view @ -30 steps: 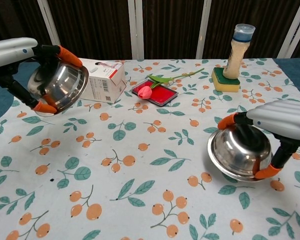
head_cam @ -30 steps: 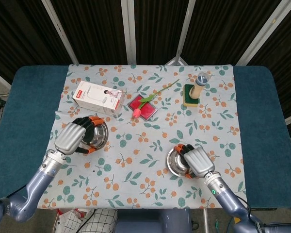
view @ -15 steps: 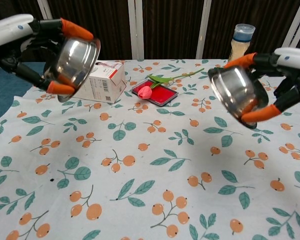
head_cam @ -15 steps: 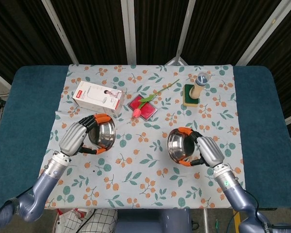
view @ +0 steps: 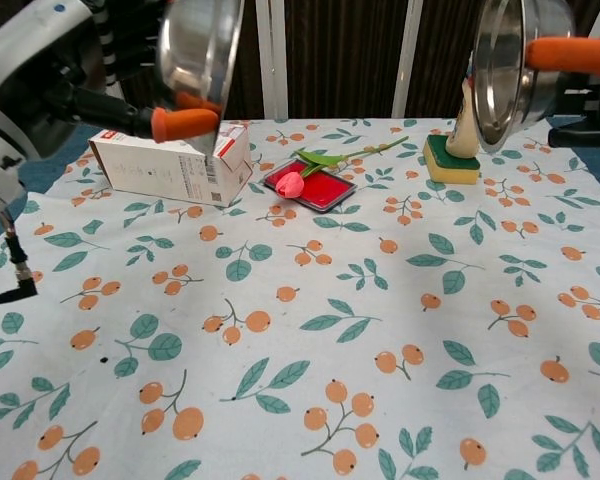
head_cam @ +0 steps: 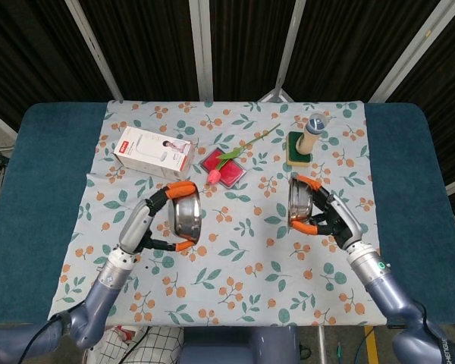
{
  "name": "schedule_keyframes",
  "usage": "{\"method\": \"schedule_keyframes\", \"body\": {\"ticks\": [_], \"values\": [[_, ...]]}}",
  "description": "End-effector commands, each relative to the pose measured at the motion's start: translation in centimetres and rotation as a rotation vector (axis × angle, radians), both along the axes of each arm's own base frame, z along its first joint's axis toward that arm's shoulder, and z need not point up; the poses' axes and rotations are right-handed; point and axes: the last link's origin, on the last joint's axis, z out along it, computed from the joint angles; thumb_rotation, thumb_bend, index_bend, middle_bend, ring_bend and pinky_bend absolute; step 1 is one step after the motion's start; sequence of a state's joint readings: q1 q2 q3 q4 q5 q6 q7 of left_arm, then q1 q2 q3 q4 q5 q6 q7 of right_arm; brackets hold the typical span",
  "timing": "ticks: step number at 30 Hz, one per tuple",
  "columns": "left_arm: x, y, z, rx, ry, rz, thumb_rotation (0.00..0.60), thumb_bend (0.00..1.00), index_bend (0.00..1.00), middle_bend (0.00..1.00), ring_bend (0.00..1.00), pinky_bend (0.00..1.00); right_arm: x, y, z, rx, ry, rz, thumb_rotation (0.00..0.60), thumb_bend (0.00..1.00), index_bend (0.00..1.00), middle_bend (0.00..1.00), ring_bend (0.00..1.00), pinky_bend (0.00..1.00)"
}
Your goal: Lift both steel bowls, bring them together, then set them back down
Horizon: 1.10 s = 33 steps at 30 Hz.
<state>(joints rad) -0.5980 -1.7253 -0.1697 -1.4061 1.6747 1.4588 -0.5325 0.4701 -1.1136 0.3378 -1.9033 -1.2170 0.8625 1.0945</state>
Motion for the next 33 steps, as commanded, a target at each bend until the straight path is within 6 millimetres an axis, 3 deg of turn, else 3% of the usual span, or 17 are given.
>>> {"method": "schedule_keyframes", "body": {"ticks": [1, 6, 23, 33], "values": [[1.3, -0.4, -1.6, 0.014, 0.033, -0.048, 0.6, 0.48, 0.48, 0.61, 0.48, 0.69, 1.2, 0.4, -0.3, 0.008, -0.036, 0.004, 0.6, 0.4, 1.0, 0.95, 1.0, 1.0], [2.6, -0.6, -3.0, 0.031, 0.034, -0.071, 0.6, 0.48, 0.48, 0.61, 0.48, 0.69, 2.7, 1.8, -1.3, 0.063, -0.072, 0.004, 0.6, 0.4, 1.0, 0.95, 1.0, 1.0], [4.7, -0.7, -4.4, 0.083, 0.014, -0.104, 0.6, 0.49, 0.48, 0.61, 0.48, 0.69, 7.5, 5.4, -4.8, 0.169, -0.092, 0.083, 0.6, 0.4, 1.0, 0.95, 1.0, 1.0], [5.5, -0.9, -5.2, 0.121, 0.025, -0.126, 0.6, 0.49, 0.48, 0.61, 0.48, 0.69, 8.6, 6.2, -5.1, 0.163, -0.085, 0.088, 0.6, 0.4, 1.0, 0.95, 1.0, 1.0]]}}
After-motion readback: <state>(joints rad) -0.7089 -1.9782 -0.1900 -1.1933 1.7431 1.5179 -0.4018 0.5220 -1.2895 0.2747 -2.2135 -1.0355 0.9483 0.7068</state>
